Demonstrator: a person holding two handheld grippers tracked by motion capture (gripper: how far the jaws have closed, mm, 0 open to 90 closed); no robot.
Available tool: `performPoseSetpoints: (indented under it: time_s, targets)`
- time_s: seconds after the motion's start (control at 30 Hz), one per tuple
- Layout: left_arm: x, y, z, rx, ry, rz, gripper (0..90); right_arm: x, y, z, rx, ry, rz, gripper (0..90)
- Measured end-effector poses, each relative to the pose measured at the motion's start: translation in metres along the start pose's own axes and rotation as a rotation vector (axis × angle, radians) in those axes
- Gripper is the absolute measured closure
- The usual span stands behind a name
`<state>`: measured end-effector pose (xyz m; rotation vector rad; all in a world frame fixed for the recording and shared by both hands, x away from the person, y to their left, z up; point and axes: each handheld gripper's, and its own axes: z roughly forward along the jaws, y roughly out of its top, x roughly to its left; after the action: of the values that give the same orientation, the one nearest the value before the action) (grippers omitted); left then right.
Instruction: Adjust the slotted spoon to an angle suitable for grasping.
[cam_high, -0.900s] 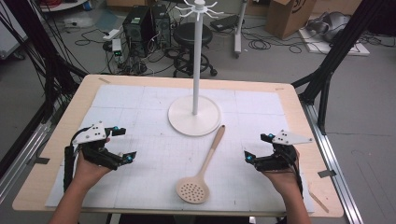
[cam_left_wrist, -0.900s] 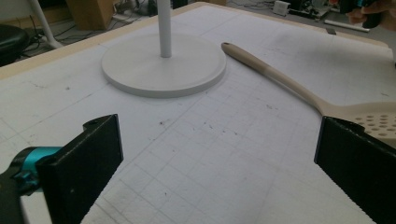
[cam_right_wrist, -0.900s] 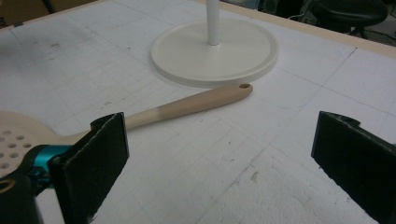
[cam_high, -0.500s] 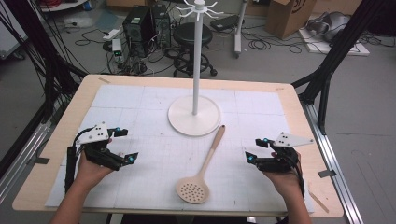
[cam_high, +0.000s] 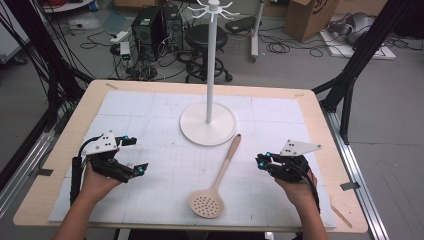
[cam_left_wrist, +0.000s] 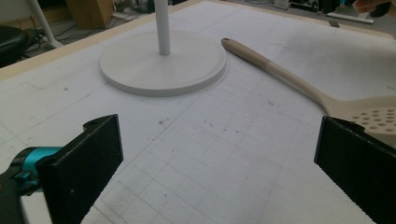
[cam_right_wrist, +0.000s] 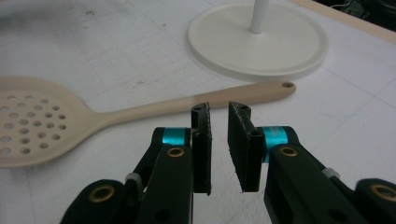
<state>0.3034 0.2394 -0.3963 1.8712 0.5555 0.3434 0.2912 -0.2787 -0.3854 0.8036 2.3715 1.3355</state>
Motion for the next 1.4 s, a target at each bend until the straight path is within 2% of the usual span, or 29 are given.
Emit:
performPoseSetpoints:
  time_s: [0.1,0.3,0.33,0.37,0.4,0.43,0.57,0.63,0.67,0.7,0.77,0.83,1.03,1.3,1.4]
  targets:
    - [0.000,0.000,-0.001,-0.002,0.000,-0.005,1.8,0.000,0.006,0.008,0.006,-0.009,-0.014,89.4]
    - [-0.001,0.001,-0.001,-0.008,0.003,-0.002,1.8,-0.006,0.019,0.026,0.018,-0.007,-0.017,89.8]
    - [-0.001,0.001,-0.001,-0.010,0.003,-0.004,1.8,-0.006,0.028,0.035,0.043,-0.025,-0.037,89.8]
    - [-0.001,0.001,-0.001,-0.010,0.003,-0.004,1.7,-0.006,0.028,0.035,0.043,-0.025,-0.037,89.8]
    - [0.000,0.001,-0.001,-0.012,0.001,-0.005,1.8,-0.006,0.035,0.044,0.066,-0.045,-0.063,89.8]
    - [0.000,0.001,-0.001,-0.008,0.001,-0.003,1.8,-0.006,0.035,0.044,0.066,-0.045,-0.063,89.8]
    - [0.000,0.001,-0.001,-0.002,0.000,-0.003,1.7,-0.007,0.049,0.062,0.092,-0.054,-0.091,90.0]
    - [-0.001,0.001,-0.001,-0.005,-0.002,-0.001,1.8,-0.008,0.057,0.078,0.136,-0.060,-0.107,90.0]
    - [-0.001,0.001,-0.001,-0.007,-0.002,-0.002,1.8,-0.008,0.057,0.078,0.136,-0.060,-0.107,90.0]
    - [0.000,0.002,-0.001,-0.004,0.000,-0.001,1.7,-0.009,0.062,0.088,0.162,-0.065,-0.116,90.0]
    - [0.000,0.002,-0.001,-0.004,0.002,-0.002,1.8,-0.009,0.063,0.092,0.175,-0.064,-0.116,90.0]
    - [0.000,0.001,-0.001,-0.003,-0.001,0.000,1.8,-0.011,0.064,0.108,0.221,-0.073,-0.133,90.0]
    - [0.000,0.001,0.001,0.010,-0.003,0.006,1.7,-0.018,0.055,0.127,0.287,-0.099,-0.116,90.0]
    - [0.000,0.000,0.002,0.017,-0.001,0.004,1.8,-0.023,0.044,0.141,0.325,-0.106,-0.089,90.0]
    - [-0.001,-0.001,0.003,0.020,-0.003,0.003,1.8,-0.023,0.042,0.142,0.312,-0.102,-0.079,90.0]
